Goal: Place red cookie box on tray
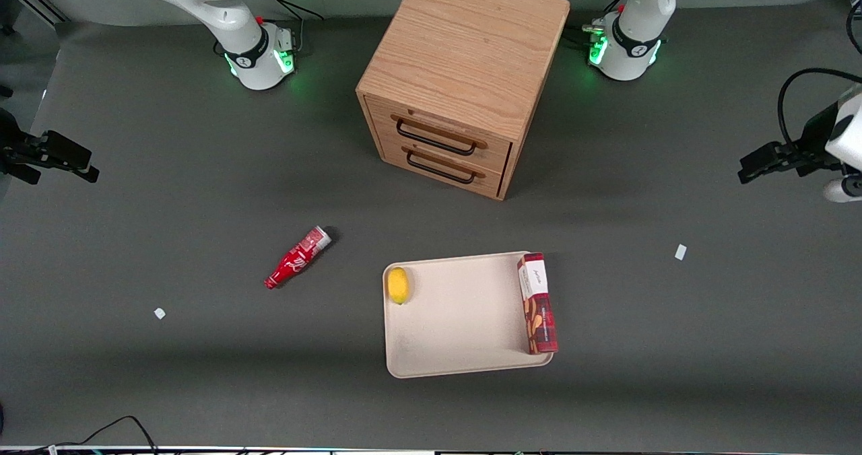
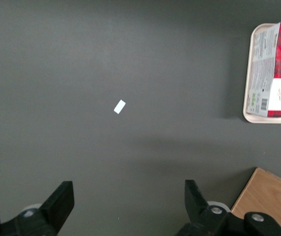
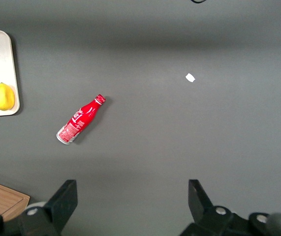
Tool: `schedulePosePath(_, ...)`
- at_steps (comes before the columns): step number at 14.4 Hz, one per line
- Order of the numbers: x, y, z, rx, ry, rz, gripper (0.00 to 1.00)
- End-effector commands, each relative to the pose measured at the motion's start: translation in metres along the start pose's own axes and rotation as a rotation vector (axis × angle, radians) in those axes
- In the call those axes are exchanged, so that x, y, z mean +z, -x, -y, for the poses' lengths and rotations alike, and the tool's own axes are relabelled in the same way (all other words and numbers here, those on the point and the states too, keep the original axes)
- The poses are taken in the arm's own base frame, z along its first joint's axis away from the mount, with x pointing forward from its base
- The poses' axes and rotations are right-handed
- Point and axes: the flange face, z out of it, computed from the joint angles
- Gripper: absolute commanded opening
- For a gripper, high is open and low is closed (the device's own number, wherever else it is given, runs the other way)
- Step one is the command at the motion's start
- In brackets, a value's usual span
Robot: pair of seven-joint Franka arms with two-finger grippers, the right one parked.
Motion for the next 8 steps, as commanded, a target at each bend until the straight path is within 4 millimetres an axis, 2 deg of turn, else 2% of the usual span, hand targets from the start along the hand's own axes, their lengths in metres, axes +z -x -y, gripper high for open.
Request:
schedulePosePath(1, -0.0157, 0.0256, 0.0025, 0.041, -0.011, -0.003, 1.0)
schedulePosePath(3, -0.0215, 0.0313, 0.0029, 0.048, -0.014, 0.002, 1.0)
schedulePosePath(8, -0.0248, 0.0307, 0.0027, 0.072, -0.014, -0.008, 1.0)
